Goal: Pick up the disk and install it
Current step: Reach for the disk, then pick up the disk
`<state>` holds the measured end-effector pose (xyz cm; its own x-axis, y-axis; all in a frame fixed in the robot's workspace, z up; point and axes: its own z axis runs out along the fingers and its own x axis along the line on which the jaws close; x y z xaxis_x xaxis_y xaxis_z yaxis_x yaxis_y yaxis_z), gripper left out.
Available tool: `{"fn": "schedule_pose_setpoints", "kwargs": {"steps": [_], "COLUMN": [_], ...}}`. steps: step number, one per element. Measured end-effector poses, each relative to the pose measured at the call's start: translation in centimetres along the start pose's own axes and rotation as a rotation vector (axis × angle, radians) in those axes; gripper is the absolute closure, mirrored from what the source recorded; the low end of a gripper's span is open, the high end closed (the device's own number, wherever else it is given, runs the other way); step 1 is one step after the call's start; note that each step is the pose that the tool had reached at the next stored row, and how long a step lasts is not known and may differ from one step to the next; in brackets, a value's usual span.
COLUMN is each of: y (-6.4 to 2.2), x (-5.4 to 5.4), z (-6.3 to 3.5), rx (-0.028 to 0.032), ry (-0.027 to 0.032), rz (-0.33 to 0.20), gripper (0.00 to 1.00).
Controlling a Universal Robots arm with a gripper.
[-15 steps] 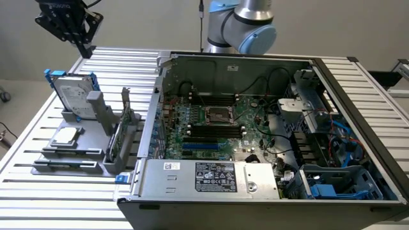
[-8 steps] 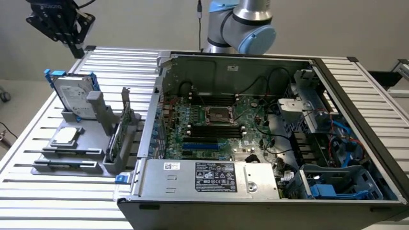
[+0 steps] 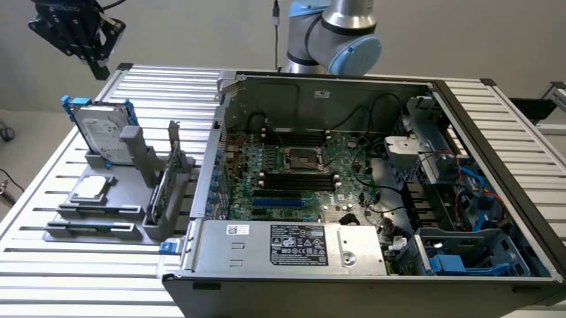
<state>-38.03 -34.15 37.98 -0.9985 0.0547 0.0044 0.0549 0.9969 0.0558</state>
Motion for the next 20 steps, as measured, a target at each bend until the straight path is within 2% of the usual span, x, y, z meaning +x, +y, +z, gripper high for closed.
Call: {"fn": "schedule_pose_setpoints", "kwargs": {"steps": [8,12,14,20], "y": [0.10,0.04,0.02,0.01], "x": [3.2,4.4,4.8,4.8], "z": [0.71,1.20,1.38,1.39], "rx": [0.0000,0.0000,0.0004,0.0012], "ry": [0.0004,0.0006,0.0011,0.0016], "rz": [-0.002,-0.006,-0.012,-0.013], "gripper": [0.89,0.89,0.89,0.89]}}
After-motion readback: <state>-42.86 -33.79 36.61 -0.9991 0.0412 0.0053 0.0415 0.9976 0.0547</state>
